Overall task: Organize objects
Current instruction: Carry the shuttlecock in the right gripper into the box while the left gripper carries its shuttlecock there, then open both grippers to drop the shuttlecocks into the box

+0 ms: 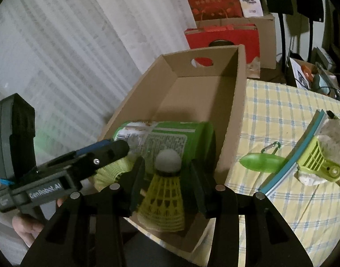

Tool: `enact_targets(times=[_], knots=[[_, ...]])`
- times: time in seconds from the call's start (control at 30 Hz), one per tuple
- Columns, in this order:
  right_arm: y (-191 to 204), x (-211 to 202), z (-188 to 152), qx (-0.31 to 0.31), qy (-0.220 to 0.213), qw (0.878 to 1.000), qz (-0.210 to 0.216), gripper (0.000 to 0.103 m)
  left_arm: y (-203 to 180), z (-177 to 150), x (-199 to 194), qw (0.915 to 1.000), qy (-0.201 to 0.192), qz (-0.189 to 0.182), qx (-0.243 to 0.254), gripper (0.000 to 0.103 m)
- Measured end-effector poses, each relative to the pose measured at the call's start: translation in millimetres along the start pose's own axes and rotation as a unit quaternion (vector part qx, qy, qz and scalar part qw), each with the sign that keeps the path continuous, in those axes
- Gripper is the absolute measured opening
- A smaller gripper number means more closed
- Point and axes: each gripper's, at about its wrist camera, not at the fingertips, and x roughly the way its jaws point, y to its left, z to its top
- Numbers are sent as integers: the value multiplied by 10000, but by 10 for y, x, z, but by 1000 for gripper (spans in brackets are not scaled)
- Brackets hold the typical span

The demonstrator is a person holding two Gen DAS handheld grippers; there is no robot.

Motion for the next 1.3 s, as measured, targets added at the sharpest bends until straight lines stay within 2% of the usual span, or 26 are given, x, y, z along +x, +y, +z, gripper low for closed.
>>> enact_targets(times=[0.17,0.33,0.47,0.6,0.77,0.83,0.87,0.9,0.97,1.0,1.1,1.3], knots=[[4,-123,18,26,-119,9999,15,48,-49,0,-73,10000,-33,-36,67,68],[-15,-273,8,59,-236,9997,-9,56,-122,-39,-134,9998,-36,-158,110,72],[-78,-398,-19,64,-326,9993,-196,62,-211,-55,-161,9995,-8,-259,190,72],[-183,-495,-44,112,-357,9986,-368,73,-304,-68,-165,9990,45,-365,241,74],[-368,-638,-112,246,-433,9973,-547,74,-437,-111,-107,9982,173,-368,451,74],[-434,-688,-137,295,-449,9969,-581,74,-499,-154,-28,9975,290,-259,597,70],[-467,-711,-149,326,-454,9967,-594,74,-518,-186,1,9972,349,-214,633,63],[-501,-734,-169,363,-459,9965,-601,74,-540,-210,54,9966,455,-170,672,48],[-549,-764,-198,413,-460,9963,-599,74,-571,-258,128,9950,653,-157,739,33],[-573,-779,-213,435,-459,9962,-602,74,-592,-291,166,9941,751,-166,762,30],[-636,-807,-257,503,-451,9959,-606,74,-645,-355,263,9922,913,-227,813,29],[-732,-820,-316,627,-420,9954,-589,74,-647,-290,490,9910,1044,146,831,24]])
